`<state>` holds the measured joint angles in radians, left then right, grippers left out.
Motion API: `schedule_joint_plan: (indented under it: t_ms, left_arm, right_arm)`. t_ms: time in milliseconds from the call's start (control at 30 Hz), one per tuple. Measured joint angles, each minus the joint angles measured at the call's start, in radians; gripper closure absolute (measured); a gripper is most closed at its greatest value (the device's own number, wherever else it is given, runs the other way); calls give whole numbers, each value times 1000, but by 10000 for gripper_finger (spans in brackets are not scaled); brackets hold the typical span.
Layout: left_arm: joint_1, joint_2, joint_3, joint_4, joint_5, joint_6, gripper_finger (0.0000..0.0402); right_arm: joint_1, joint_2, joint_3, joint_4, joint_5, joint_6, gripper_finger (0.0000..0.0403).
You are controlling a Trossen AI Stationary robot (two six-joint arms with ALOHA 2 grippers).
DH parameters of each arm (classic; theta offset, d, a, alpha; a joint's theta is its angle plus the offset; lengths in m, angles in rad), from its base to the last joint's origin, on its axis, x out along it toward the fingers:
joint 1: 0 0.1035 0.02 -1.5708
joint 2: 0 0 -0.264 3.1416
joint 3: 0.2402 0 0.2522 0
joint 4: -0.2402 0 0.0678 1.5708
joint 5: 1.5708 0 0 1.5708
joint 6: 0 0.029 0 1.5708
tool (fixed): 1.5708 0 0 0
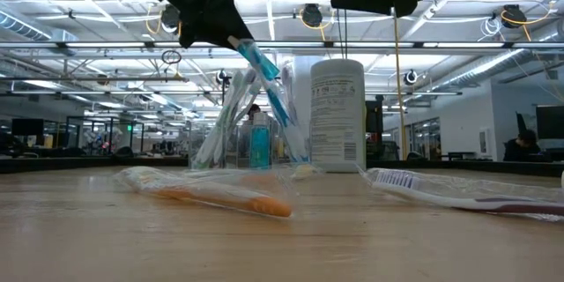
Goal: Pick & Place toothbrushing station
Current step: Put the top mouthwash into the transparent organizer
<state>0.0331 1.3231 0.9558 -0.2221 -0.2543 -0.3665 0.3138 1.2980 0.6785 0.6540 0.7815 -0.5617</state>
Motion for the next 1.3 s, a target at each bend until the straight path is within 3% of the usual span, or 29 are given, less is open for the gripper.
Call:
schedule_joint_plan:
  t_ms: [267, 500, 667, 733, 900, 1133, 1300]
  left_arm:
    - [9, 0, 0, 13, -42, 57, 289]
    - [46, -1, 0, -131, -38, 14, 289]
    - [47, -1, 0, -143, -66, 6, 289]
    - [47, -1, 0, -140, -69, 19, 289]
    - [47, -2, 0, -148, -69, 26, 289]
    - [47, -60, -3, -192, -55, 28, 289]
    - [52, -103, -3, -237, -80, 27, 289]
  right_arm:
    - [0, 0, 0, 0, -1, 23, 179]
    - [0, 0, 0, -1, -1, 26, 179]
    - [0, 0, 0, 0, -4, 30, 179]
    - [-8, 0, 0, 0, -57, 61, 179]
    - [-77, 21, 1, 32, -316, 179, 179]
    - [-194, 158, 7, 117, -448, 308, 179]
    - [-244, 284, 92, 128, -550, 370, 179]
